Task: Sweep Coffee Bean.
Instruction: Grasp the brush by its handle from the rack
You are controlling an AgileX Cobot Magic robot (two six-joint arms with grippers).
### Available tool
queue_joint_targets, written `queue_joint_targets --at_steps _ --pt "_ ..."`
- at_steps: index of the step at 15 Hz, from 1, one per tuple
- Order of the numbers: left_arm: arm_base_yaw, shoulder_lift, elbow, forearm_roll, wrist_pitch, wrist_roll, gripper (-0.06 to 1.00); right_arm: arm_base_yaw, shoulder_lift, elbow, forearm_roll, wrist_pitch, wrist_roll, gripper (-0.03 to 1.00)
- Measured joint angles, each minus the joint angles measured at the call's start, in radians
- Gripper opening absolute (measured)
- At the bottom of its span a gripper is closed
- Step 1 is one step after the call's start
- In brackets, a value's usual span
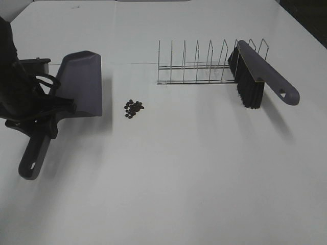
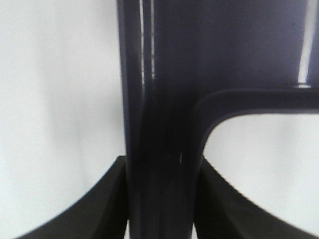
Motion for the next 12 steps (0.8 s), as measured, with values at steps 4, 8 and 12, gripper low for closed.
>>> queue_joint_targets --at_steps 4,8,12 --pt "0.000 -0.014 0.000 0.004 -0.008 0.000 0.32 0.000 0.000 0.000 0.026 0.000 0.000 0.57" --pt "0.000 -0.014 0.000 0.006 -0.008 0.000 0.32 0.000 0.001 0.000 0.041 -0.004 0.006 0.57" --pt "0.000 -0.014 0.000 0.006 -0.009 0.005 0.32 0.000 0.172 -0.025 0.012 -0.264 0.028 0.57"
